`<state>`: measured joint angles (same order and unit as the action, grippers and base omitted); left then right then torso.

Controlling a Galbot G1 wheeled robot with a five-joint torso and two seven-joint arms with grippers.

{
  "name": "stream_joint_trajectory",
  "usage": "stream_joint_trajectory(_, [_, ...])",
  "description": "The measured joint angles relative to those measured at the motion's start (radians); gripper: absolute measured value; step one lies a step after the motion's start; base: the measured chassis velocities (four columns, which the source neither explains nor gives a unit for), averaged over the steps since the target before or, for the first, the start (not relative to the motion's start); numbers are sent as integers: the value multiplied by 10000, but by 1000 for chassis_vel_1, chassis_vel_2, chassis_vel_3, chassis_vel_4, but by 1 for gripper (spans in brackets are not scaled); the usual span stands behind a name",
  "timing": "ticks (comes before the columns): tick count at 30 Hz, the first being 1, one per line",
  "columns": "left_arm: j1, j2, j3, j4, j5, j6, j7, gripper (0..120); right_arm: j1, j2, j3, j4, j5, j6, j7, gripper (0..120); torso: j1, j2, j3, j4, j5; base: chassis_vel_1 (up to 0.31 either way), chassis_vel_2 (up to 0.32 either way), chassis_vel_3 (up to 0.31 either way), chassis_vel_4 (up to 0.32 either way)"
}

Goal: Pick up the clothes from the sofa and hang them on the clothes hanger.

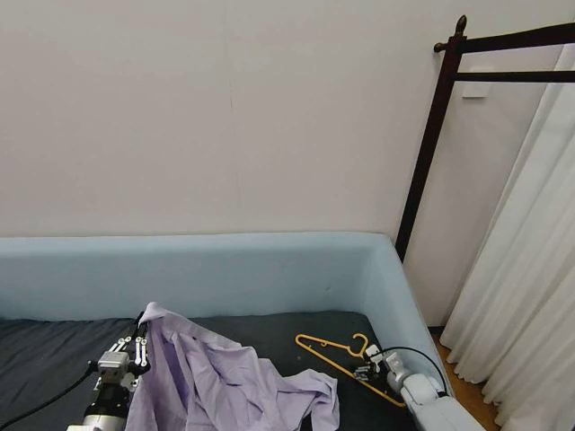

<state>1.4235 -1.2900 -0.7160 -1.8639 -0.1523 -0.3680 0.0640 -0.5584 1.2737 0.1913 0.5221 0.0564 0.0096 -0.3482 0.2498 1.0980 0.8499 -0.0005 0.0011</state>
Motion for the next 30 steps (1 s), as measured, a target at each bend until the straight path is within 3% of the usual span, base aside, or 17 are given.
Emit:
stream_joint_trajectory(2, [-18,26,22,21,-10,0,-3,0,0,17,101,-55,30,-22,1,82,0,0,0,1,1,0,0,0,0])
stream_joint_trajectory(5, [-131,129,177,157,-56,0,-15,0,-7,43,607,-296,195,-84,133,70,0,-1,0,-1,-1,0,0,0,0])
stream_joint_trajectory(13, [-177,145,295,202,-66,-24,-25,0,61,28,782,-523,230,-158,171,62,0,0,0,1,0,0,0,0,0])
stream_joint_trajectory(25, [-224,135,360,255,-72,-46,-43,0,66,107,728,-554,56,-183,-163,19,-1,0,0,2,-1,0,0,0,0])
stream_joint_trajectory(30, [-244,135,383,271,-72,-46,-50,0,42,105,684,-490,47,-184,-260,8,-1,0,-1,1,-1,0,0,0,0])
